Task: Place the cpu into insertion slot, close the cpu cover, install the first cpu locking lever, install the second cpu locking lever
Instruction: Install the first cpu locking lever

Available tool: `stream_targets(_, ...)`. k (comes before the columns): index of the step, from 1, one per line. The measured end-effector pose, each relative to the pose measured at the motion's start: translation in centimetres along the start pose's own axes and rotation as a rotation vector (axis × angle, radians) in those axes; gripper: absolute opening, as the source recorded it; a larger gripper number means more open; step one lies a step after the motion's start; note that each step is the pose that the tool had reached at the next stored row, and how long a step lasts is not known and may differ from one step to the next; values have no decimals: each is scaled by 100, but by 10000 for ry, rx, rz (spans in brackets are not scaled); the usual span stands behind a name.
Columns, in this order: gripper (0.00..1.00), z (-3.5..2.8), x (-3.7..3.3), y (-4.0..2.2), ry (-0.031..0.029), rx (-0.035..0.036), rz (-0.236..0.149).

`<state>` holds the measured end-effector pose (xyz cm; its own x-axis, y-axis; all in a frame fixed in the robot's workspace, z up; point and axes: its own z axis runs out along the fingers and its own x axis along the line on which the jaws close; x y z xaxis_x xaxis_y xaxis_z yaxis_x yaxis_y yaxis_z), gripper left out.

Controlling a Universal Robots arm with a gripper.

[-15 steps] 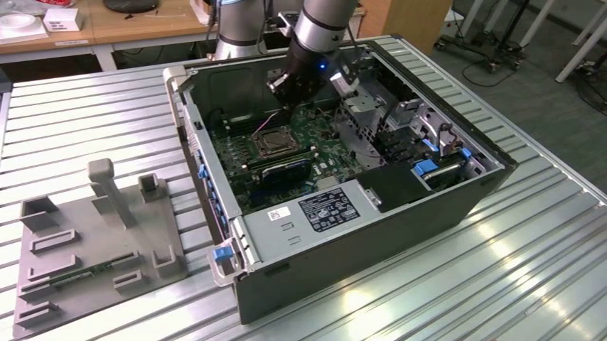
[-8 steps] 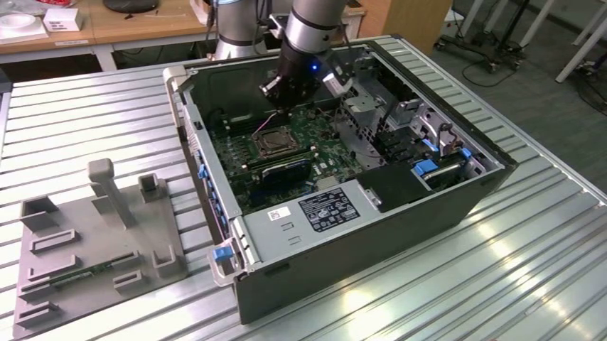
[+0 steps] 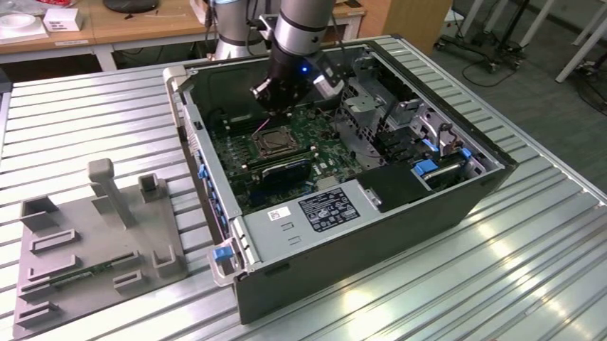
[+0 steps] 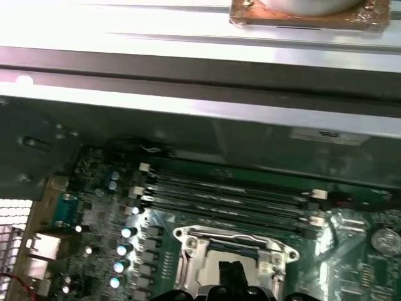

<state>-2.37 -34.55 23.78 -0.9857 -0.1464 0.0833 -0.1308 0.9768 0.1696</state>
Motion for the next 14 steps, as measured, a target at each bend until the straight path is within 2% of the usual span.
stream_targets(2, 11, 5, 24, 9, -7, 0, -2)
stream_targets(8, 11, 9, 25, 22, 1, -5, -2)
stream_targets(10, 11, 8, 18, 21, 63, -15, 31)
stream_targets(14, 11, 6, -2, 19, 236, -43, 87)
